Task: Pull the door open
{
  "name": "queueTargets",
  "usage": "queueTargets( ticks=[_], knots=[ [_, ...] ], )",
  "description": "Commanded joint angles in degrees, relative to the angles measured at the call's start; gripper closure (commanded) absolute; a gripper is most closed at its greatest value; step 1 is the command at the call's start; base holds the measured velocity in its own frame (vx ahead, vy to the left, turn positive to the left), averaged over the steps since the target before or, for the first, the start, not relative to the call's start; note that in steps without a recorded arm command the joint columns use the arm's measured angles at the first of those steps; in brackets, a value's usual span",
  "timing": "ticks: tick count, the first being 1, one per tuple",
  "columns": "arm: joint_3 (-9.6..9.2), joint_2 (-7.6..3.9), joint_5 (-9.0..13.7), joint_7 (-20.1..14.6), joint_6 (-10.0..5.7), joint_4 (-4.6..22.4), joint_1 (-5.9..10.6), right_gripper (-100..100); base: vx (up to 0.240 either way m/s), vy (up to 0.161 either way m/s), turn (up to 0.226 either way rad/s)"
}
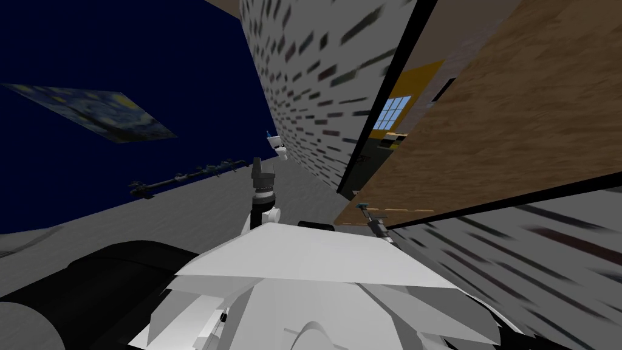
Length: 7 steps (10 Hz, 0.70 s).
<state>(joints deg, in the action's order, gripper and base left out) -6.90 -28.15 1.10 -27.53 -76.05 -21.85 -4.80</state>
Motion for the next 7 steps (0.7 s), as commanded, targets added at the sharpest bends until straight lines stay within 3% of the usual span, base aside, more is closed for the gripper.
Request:
queueTargets(
  ticks=[1, 7],
  knots=[
    [-0.55, 0.14, 0.5, 0.3, 0.33, 0.8, 0.94, 100, -0.178, -0.050, 0.125],
    [-2.06, 0.41, 2.1, 1.4, 4.07, -1.9, 2.19, 100, -0.201, -0.077, 0.133]
  ],
)
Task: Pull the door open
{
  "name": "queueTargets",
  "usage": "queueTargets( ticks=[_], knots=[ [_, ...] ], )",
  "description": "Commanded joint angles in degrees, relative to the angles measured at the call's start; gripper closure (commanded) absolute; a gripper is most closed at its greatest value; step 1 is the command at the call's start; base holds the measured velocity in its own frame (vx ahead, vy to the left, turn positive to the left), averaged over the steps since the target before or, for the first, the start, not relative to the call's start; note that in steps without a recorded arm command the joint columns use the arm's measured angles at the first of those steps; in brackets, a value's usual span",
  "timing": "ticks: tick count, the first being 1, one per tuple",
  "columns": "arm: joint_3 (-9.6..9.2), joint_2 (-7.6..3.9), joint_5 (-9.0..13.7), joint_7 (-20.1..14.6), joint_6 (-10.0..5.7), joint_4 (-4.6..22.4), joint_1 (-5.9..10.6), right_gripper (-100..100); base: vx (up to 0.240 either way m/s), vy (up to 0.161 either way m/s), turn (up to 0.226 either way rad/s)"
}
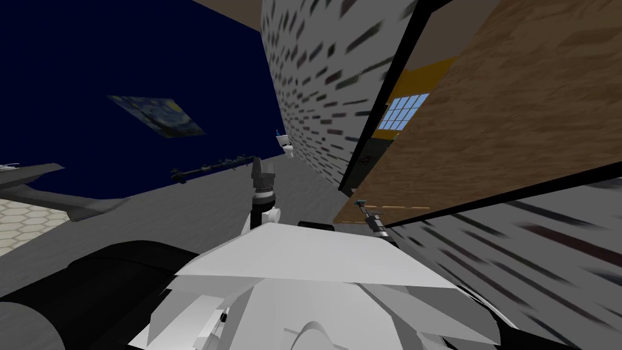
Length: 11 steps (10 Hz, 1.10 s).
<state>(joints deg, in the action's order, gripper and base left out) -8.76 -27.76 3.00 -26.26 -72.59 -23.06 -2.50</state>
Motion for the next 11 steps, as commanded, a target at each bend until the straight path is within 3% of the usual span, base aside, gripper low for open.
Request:
queueTargets(
  ticks=[1, 7, 11],
  knots=[
    [-0.47, 0.06, 0.5, 0.4, 1.30, -1.2, 0.13, 100, -0.205, -0.073, 0.127],
    [-1.79, 0.30, 1.9, 1.3, 4.60, -3.5, 1.22, 100, -0.188, -0.082, 0.109],
    [-1.83, 0.00, 2.1, 1.0, 3.12, -2.7, 0.26, 100, -0.147, -0.059, 0.157]
  ],
)
